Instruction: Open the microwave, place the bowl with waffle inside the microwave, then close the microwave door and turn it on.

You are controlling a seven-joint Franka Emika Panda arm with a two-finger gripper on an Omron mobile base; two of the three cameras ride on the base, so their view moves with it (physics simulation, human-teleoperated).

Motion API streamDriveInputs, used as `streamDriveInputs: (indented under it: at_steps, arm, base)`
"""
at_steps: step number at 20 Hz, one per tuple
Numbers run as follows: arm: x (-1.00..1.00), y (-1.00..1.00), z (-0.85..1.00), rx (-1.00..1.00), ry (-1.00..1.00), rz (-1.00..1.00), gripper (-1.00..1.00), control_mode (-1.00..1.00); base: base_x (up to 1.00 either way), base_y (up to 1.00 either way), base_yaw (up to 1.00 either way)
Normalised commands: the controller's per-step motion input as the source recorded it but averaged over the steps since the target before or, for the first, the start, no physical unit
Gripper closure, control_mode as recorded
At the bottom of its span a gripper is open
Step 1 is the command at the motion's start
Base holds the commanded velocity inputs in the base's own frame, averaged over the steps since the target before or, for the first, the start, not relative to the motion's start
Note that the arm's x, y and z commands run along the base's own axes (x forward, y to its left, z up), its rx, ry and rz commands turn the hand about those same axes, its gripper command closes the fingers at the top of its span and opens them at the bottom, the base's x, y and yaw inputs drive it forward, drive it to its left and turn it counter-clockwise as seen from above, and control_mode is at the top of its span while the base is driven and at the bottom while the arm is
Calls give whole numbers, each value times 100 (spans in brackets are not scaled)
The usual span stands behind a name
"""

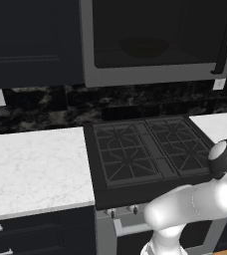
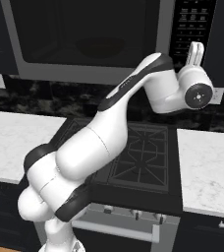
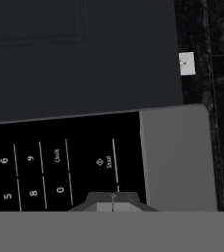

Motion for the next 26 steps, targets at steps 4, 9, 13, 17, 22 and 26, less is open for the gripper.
streamDriveInputs:
  at_steps: [4, 9, 13, 17, 22, 26]
  arm:
    - [26, -22, 0, 0, 0, 0, 100, -100]
    - [20, -24, 0, 0, 0, 0, 100, -100]
    - [46, -3, 0, 0, 1, 1, 100, -100]
    - [69, 0, -5, -2, 7, 3, 100, -100]
    - [64, 15, -29, -8, 7, 3, 100, -100]
    - [11, 91, -96, -32, 0, 0, 100, -100]
  base:
    - [0, 0, 0]
    - [0, 0, 0]
    - [0, 0, 0]
    - [0, 0, 0]
    - [0, 0, 0]
    - [0, 0, 0]
